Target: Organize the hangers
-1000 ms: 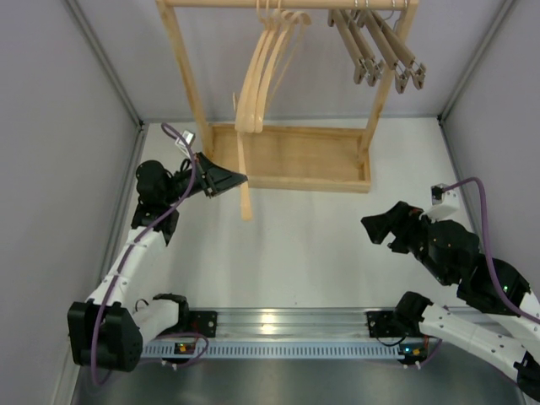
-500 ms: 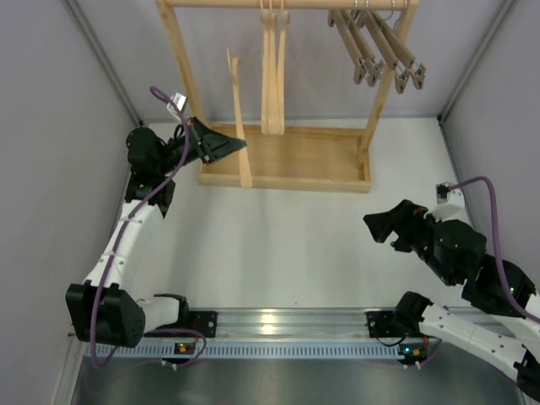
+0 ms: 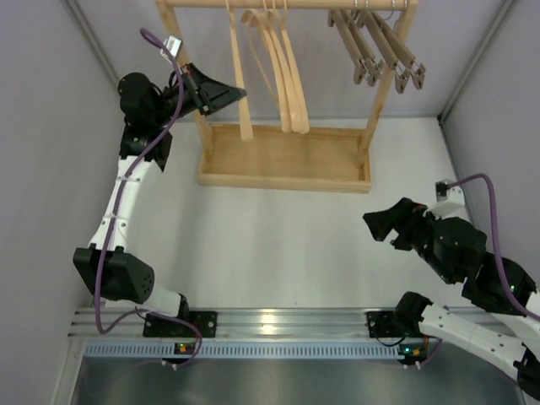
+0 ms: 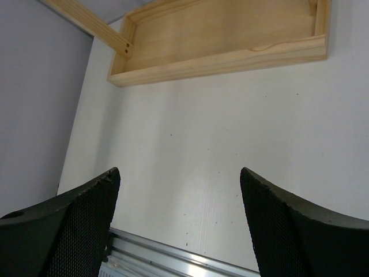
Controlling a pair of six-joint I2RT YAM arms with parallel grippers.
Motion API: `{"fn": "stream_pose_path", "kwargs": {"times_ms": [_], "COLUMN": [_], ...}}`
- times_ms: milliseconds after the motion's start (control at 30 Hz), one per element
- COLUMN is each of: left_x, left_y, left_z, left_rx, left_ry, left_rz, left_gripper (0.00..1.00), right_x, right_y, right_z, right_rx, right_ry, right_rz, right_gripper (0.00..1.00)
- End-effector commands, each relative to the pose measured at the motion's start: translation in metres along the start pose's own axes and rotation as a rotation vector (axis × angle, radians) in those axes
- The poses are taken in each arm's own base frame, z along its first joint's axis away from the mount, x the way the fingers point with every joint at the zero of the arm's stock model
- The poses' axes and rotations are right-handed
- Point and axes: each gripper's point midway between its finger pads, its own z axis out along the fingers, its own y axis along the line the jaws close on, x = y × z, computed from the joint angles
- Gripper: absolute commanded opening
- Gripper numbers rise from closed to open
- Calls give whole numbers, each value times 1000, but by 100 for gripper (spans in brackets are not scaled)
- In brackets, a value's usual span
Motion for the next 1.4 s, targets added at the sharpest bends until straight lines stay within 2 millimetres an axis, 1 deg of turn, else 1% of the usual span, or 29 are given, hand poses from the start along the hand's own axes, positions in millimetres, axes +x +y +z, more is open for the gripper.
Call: {"fn": "stream_pose_path", "kwargs": {"times_ms": [0,133,267,300,333,367,400,433,467,500,533,600,700,867,1067,1267,1333,1367], "left_x": [-11,-18,-25,-29,-29,-27,-24,-27,-23,-18,-21,-16,-13,-13,-12,-8,-6,-6], "left_y": [-11,2,8,3,9,12,10,11,15,14,17,19,26,37,39,45,48,45], "left_z": [5,14,21,25,28,31,35,38,40,44,46,50,54,56,56,53,52,50], "left_rx": [32,23,5,1,-13,-34,-36,-51,-77,-83,-106,-127,-159,-194,-201,-219,-227,-226], "left_ry": [1,3,-10,-23,-22,-12,-8,-21,-11,-5,-21,-15,-19,-29,-32,-31,-30,-33], "left_rz": [69,53,58,71,86,70,73,92,73,74,93,91,86,68,65,58,57,62], "left_gripper": [0,0,0,0,0,0,0,0,0,0,0,0,0,0,0,0,3,6], "right_x": [-8,-5,-6,-5,-5,-5,-5,-4,-5,-4,-4,-5,-5,-4,-4,-4,-4,-4], "right_y": [5,6,4,4,4,3,4,4,4,3,3,2,1,0,-1,0,-1,-1], "right_z": [-3,-1,-1,-1,-1,0,-1,0,-1,0,-1,-2,-4,-5,-5,-5,-6,-6], "right_rx": [-11,-9,-4,-1,1,2,1,0,-1,-1,-2,-3,-8,-6,-6,-10,-10,-10], "right_ry": [-10,1,-5,-4,-5,-3,-4,-1,-4,-2,-3,-7,-11,-9,-12,-9,-11,-11], "right_rz": [-10,-14,-15,-15,-15,-18,-16,-18,-17,-17,-16,-13,-11,-12,-10,-9,-7,-7], "right_gripper": [82,81,82,82,82,82,82,82,82,82,82,82,82,82,82,82,82,82]}}
